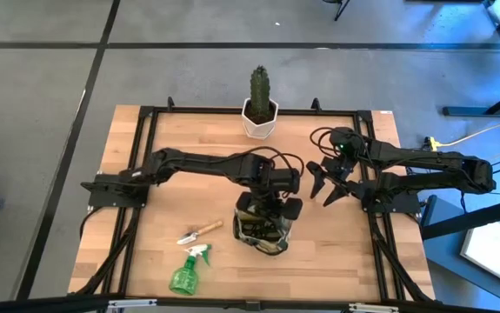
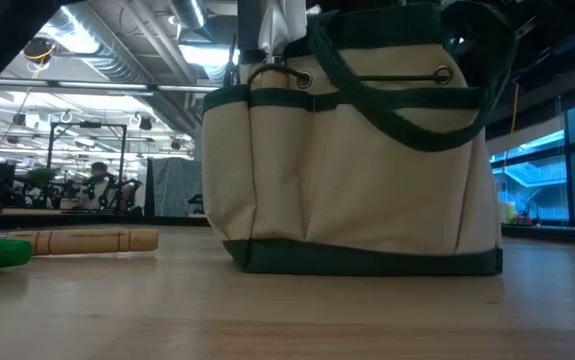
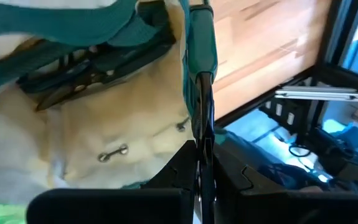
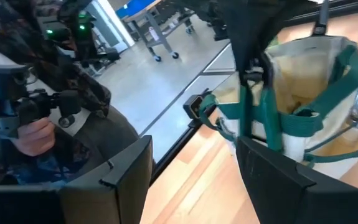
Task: Pick & Place Garden tools in Gardening bag
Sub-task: Put the green fruit pruner into the green gardening bag
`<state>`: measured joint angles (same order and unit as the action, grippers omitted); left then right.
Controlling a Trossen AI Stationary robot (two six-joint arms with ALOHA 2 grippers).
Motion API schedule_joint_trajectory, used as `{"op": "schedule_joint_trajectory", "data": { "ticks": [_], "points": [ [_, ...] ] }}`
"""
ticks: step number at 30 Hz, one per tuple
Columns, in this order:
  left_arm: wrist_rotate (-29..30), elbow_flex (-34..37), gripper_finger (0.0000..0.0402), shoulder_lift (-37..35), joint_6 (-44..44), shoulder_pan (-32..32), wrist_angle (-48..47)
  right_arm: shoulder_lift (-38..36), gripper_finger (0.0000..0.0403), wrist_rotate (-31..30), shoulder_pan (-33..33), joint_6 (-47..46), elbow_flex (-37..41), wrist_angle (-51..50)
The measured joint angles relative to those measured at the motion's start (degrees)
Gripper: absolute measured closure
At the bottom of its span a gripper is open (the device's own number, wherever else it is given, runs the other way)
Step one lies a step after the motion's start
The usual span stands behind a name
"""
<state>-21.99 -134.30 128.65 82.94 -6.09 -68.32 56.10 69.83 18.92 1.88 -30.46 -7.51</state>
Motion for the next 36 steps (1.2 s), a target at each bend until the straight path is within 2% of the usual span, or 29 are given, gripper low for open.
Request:
{"op": "schedule_joint_trajectory", "data": {
  "ticks": [11, 22, 31, 36],
  "points": [
    [-0.3, 0.0, 0.0385, 2.4, 0.1, 0.2, 0.4, 0.0, 0.0169, 0.8, -0.3, 0.1, 0.0, 0.0],
    [-3.6, 0.0, 0.0385, 5.2, 0.3, 1.3, 5.0, 0.0, 0.0169, 0.8, -0.3, 0.1, 0.0, 0.0],
    [-4.6, -0.1, 0.0385, 6.3, -0.6, 1.2, 5.1, 0.0, 0.0169, 0.9, -0.4, 0.1, 0.0, -0.2],
    [-4.0, -0.1, 0.0385, 6.1, -0.5, 1.7, 5.3, 0.0, 0.0169, -4.6, -0.7, -2.1, 0.0, -0.3]
  ]
}}
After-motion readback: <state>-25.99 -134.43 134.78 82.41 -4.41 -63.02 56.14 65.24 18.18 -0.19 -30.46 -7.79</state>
